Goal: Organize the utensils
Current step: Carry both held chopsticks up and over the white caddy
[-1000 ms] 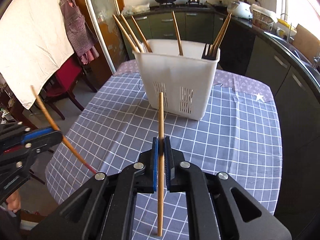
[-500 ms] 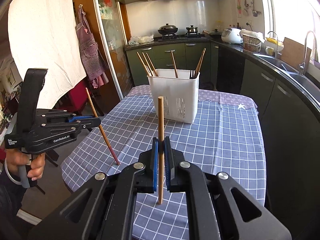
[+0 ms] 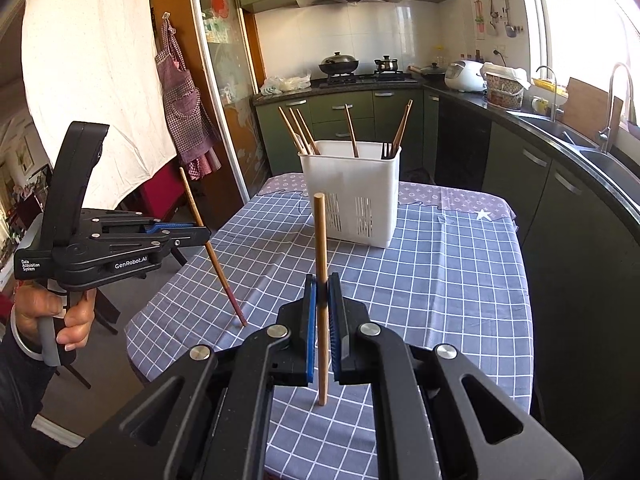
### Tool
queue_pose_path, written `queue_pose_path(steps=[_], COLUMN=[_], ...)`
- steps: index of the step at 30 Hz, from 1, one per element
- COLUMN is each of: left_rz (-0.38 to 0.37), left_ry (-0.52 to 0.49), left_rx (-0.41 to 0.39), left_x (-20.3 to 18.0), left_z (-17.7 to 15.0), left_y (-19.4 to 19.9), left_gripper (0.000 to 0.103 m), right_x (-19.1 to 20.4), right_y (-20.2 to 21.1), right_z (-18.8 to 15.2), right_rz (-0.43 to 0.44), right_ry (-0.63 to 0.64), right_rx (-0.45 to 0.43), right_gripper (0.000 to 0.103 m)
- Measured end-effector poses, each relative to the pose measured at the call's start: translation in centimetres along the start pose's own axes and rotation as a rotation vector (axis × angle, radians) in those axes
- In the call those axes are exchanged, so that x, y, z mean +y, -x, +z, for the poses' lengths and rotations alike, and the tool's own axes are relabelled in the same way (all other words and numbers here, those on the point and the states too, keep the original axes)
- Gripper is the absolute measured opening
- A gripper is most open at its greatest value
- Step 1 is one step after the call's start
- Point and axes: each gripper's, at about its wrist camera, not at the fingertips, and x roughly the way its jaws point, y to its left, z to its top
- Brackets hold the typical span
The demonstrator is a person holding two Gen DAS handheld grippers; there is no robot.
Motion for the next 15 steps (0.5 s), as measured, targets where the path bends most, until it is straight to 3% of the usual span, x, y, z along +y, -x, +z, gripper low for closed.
queue_pose_path(steps=[8,15], left_rz=[-0.044,-0.027], left_ry=[-0.018,-0.058], left_rx=[-0.034,-0.167], left_x=[-0.8,-2.6], left_z=[4.8,12.8], left_y=[1.7,4.6], left_gripper=[0.006,0.006], right_x=[-0.8,-2.5], right_y=[-0.1,0.0], right_z=[-0.2,-0.3], right_rz=[0.013,0.024], right_ry=[-0.006,-0.038], right_rx=[-0.003,-0.011], right_gripper=[0.007,0.007])
